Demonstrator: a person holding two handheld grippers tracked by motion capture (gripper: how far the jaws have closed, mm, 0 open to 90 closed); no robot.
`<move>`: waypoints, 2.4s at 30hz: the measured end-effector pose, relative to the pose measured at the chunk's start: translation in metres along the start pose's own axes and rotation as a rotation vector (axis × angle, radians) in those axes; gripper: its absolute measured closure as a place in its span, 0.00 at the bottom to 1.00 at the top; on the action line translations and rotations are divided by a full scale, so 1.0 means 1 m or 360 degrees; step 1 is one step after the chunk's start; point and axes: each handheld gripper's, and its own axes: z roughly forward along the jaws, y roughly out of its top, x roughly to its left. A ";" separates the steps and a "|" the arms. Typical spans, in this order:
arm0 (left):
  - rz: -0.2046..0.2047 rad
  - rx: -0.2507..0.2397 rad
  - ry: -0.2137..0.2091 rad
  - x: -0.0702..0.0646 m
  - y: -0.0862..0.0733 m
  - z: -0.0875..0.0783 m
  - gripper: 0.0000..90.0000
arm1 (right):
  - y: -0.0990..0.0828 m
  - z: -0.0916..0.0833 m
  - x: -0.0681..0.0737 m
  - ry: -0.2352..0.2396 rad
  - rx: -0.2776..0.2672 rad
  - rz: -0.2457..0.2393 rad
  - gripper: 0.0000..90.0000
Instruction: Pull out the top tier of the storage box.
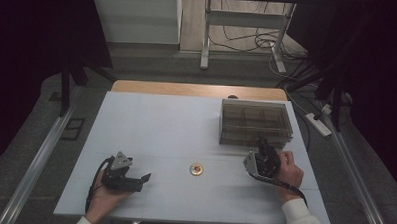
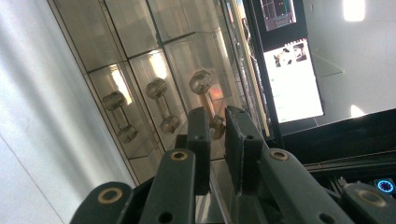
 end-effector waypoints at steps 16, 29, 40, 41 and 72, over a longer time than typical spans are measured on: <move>0.0001 -0.0002 -0.0003 0.000 0.000 0.000 0.11 | -0.002 -0.007 -0.010 0.0125 -0.0054 0.0221 0.64; 0.0012 -0.0014 -0.0004 -0.001 0.000 -0.001 0.11 | -0.019 -0.018 -0.028 0.0577 -0.0167 0.0782 0.41; 0.0041 -0.0037 -0.0019 -0.004 0.001 -0.002 0.11 | -0.026 -0.022 -0.029 0.0760 -0.0191 0.0982 0.37; 0.0047 -0.0040 -0.0019 -0.004 0.001 -0.002 0.11 | -0.027 -0.023 -0.030 0.0778 -0.0197 0.0996 0.37; 0.0088 -0.0099 -0.0061 -0.008 0.016 -0.002 0.12 | -0.046 -0.023 -0.031 0.1019 -0.0223 0.1231 0.30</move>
